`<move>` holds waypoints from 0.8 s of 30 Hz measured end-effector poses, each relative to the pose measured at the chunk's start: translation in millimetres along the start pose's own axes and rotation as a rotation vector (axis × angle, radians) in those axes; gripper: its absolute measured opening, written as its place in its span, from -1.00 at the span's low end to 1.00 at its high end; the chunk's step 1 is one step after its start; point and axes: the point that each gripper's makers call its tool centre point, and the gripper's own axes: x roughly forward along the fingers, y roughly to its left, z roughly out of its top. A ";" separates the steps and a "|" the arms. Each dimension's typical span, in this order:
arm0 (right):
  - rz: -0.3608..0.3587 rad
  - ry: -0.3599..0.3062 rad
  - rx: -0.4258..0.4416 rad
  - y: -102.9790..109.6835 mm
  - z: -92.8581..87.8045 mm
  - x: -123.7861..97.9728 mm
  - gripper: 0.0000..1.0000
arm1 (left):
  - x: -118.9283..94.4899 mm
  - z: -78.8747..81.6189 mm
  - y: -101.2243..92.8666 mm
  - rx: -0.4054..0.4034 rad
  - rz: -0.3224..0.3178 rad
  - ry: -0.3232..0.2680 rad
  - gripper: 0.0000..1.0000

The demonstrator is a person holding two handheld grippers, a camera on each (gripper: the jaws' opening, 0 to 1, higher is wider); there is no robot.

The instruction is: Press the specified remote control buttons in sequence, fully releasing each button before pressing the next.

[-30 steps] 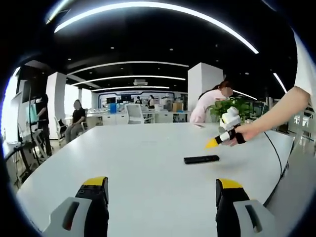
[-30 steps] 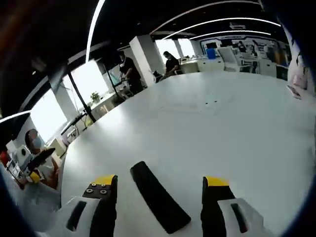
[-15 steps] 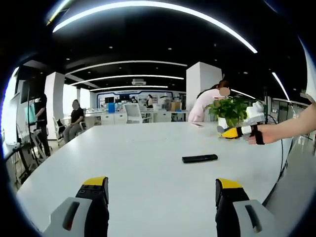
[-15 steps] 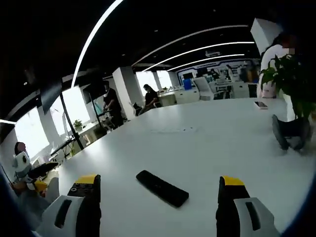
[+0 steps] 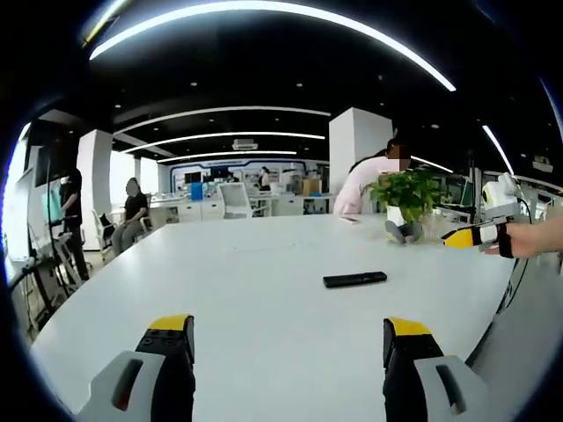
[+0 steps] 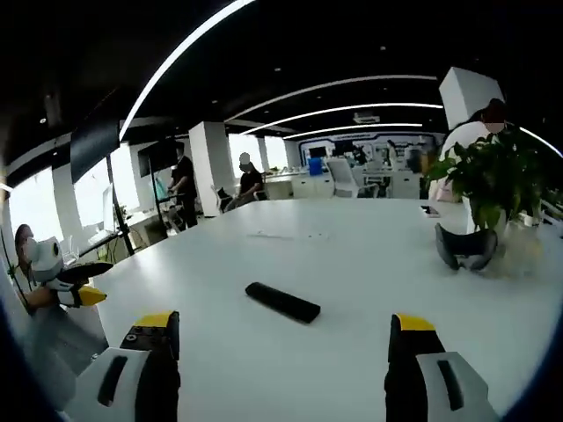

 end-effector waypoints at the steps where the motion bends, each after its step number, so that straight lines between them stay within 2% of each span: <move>1: -0.012 0.008 -0.015 -4.7 -2.5 -1.1 0.98 | 0.1 -0.2 -0.1 0.000 -0.001 0.001 0.83; 4: -0.006 -0.003 -0.029 2.3 -3.7 -13.3 0.98 | 0.3 -1.7 0.2 0.001 0.001 0.010 0.82; 7: -0.044 -0.030 -0.031 -6.0 -8.1 -24.4 0.98 | 0.7 -3.0 0.1 -0.003 -0.001 0.017 0.82; 11: -0.075 -0.019 -0.014 -12.4 -13.0 -32.4 0.98 | 2.0 -6.0 -2.1 0.006 -0.012 0.035 0.82; 14: -0.100 -0.060 0.006 -17.5 -12.3 -40.8 0.98 | 2.5 -7.2 -4.2 0.011 -0.021 0.042 0.82; 16: -0.135 -0.074 0.034 -27.6 -16.6 -41.2 0.98 | 2.7 -8.2 -4.1 0.014 -0.022 0.045 0.81; 18: -0.151 -0.046 0.068 -35.2 -21.1 -40.5 0.98 | 2.7 -7.9 -3.8 0.009 -0.022 0.041 0.81; 21: -0.156 -0.089 0.066 -36.4 -15.6 -44.4 0.98 | 2.5 -6.8 -2.9 0.004 -0.020 0.032 0.81; 24: -0.158 -0.101 0.079 -38.1 -14.1 -45.5 0.98 | 2.3 -6.8 -2.5 0.000 -0.017 0.032 0.80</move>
